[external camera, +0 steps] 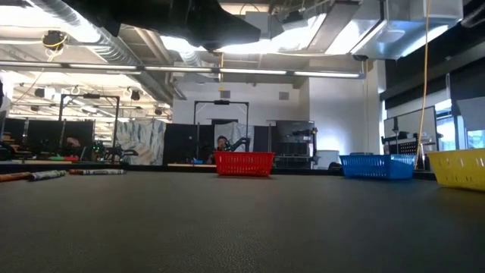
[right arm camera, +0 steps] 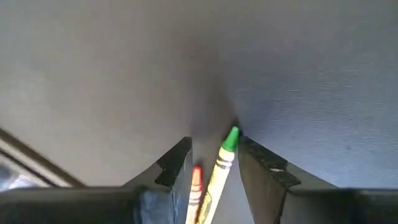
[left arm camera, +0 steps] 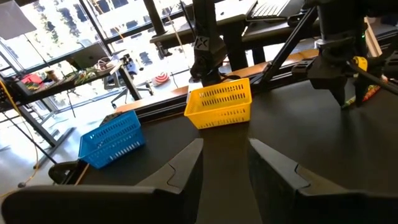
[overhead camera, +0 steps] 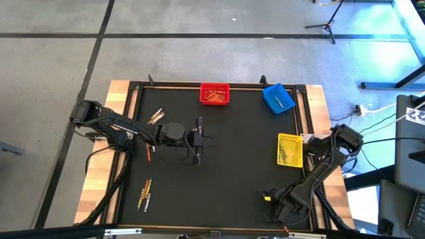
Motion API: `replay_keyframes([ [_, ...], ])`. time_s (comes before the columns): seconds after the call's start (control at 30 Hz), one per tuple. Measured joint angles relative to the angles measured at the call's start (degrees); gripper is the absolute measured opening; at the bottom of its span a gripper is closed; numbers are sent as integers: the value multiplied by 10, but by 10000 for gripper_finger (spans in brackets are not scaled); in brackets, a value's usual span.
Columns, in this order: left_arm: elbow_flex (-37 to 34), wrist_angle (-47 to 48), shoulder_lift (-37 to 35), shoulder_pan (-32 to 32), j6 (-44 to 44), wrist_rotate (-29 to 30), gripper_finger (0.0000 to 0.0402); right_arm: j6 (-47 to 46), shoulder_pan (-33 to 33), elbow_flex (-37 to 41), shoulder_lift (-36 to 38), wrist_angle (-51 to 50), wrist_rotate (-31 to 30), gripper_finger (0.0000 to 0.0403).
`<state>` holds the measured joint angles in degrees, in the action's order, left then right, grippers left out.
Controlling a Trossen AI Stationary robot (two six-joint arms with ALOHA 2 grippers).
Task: Sort crayons
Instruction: Put the green crayon into the yellow bin
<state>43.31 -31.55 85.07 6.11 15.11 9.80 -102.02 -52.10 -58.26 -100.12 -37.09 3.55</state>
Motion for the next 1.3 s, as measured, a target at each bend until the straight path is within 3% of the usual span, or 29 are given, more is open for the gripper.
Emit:
replay_keyframes([
  [0.33,0,0,0,1,-15,-3,115,10,0,0,-1,-52,17,126],
  [0.73,0,0,0,1,-16,-3,115,52,0,11,-1,-44,30,123],
  [0.83,0,0,0,1,-16,-3,115,70,0,21,1,-37,41,102],
  [1.07,0,0,0,6,-16,-3,115,129,0,23,1,-40,45,12],
  [1.3,0,1,0,7,-15,-3,115,170,0,19,0,-50,46,13],
])
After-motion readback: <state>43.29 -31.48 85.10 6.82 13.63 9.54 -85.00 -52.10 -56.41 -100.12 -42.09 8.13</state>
